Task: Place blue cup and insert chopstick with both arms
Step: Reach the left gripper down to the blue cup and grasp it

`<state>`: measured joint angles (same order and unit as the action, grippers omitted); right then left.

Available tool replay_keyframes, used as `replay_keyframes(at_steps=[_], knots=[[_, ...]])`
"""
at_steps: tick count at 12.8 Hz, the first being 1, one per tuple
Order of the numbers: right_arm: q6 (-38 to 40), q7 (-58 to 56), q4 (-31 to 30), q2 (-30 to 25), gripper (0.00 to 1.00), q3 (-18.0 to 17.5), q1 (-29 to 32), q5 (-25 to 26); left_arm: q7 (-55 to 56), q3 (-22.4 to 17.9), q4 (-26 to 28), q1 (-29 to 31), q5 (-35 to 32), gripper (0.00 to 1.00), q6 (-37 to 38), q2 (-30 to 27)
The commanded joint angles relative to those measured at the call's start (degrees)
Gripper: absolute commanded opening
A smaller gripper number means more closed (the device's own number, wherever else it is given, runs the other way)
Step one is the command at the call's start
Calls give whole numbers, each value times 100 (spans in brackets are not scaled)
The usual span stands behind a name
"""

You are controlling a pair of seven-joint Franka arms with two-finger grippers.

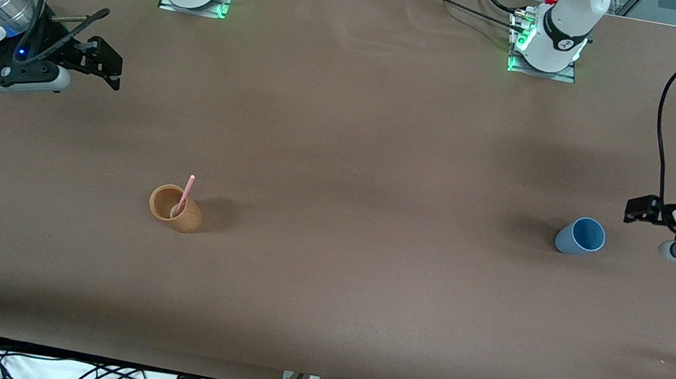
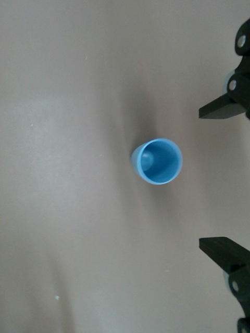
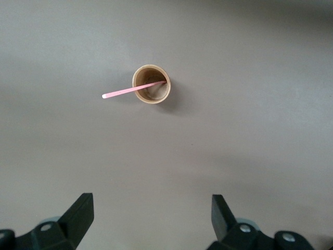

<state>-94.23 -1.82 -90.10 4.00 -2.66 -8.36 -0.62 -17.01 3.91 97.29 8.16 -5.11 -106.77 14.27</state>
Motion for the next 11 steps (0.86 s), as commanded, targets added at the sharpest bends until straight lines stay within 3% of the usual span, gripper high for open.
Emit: replay_keyframes(at_steps=[1,5,10,11], knots=[[19,77,81,30,100,-16,28,44,-434,48,1191,247,-104,100,-1594,-91],[19,77,81,22,100,-16,28,36,-680,39,2450,292,-122,100,-3427,-22],[19,77,81,30,100,-7,98,36,-742,48,2725,529,-113,100,-3667,303],[19,77,81,30,100,-7,116,35,-725,57,2725,529,-87,85,-3780,365]])
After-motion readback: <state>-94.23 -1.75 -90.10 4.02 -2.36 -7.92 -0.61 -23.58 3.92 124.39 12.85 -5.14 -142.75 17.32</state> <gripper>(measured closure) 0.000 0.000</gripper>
